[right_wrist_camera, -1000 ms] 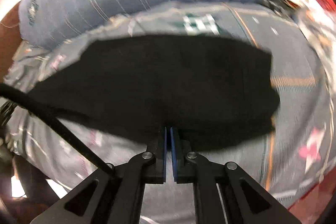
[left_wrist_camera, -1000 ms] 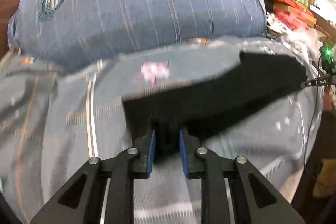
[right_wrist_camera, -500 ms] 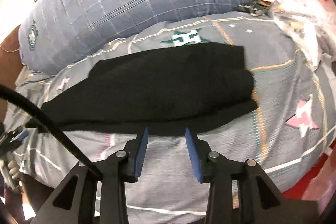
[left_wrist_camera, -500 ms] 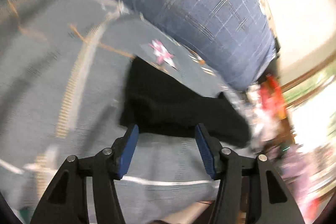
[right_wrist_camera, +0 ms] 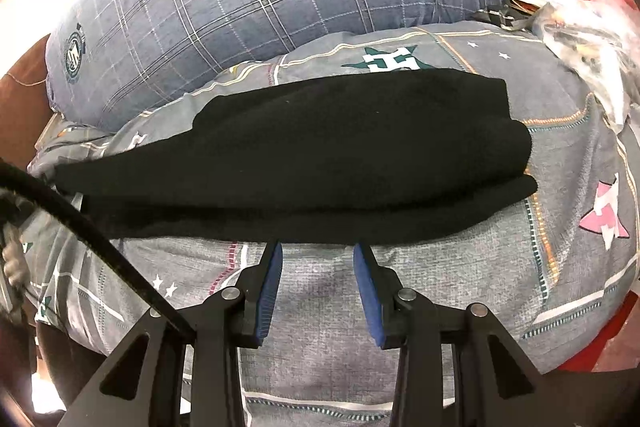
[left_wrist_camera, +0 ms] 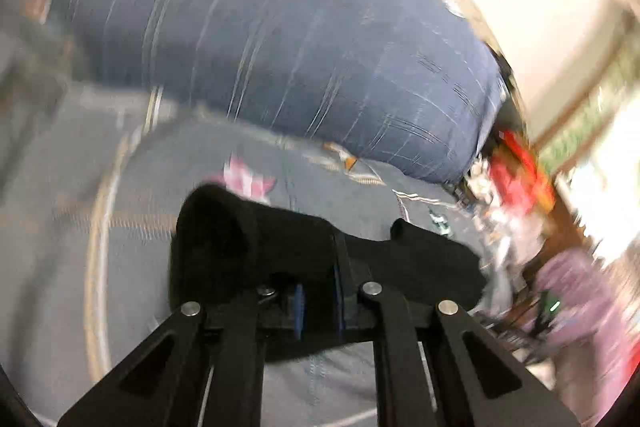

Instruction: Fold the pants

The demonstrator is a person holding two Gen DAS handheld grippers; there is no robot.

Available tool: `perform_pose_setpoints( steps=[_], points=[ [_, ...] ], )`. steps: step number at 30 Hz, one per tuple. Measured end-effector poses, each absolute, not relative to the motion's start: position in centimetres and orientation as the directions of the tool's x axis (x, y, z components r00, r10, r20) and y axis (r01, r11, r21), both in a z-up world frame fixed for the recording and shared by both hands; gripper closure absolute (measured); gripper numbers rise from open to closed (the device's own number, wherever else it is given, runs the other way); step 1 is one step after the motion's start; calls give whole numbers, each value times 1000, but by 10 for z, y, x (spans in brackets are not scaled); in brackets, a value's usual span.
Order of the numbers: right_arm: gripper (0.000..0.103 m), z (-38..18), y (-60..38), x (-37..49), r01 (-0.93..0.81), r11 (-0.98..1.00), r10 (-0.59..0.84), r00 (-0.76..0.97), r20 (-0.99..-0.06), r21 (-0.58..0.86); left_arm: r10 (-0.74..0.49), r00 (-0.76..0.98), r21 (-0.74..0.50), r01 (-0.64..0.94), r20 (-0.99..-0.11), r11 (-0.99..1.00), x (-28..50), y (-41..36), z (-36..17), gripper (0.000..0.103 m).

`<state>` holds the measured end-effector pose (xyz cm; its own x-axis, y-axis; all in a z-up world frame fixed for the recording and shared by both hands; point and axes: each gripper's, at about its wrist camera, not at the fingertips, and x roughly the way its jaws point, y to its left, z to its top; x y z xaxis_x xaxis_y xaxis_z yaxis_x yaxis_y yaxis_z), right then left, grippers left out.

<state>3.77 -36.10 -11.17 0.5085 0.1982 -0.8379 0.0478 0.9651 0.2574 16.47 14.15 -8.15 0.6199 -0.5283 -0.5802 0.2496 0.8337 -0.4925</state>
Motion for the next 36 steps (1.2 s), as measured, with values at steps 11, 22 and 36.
perform_pose_setpoints(
  steps=[11, 22, 36],
  points=[
    [63, -126, -366, 39, 80, 963, 190, 476, -859, 257, -410, 479, -421, 91, -776, 903, 141, 166, -169, 79],
    [60, -113, -364, 64, 142, 915, 243, 552, -798, 377, -311, 567, -329, 75, -763, 942, 137, 169, -134, 54],
    [54, -102, -284, 70, 16, 976, 180, 502, -846, 216, -401, 611, -516, -13, -683, 857, 190, 209, -167, 56]
  ],
)
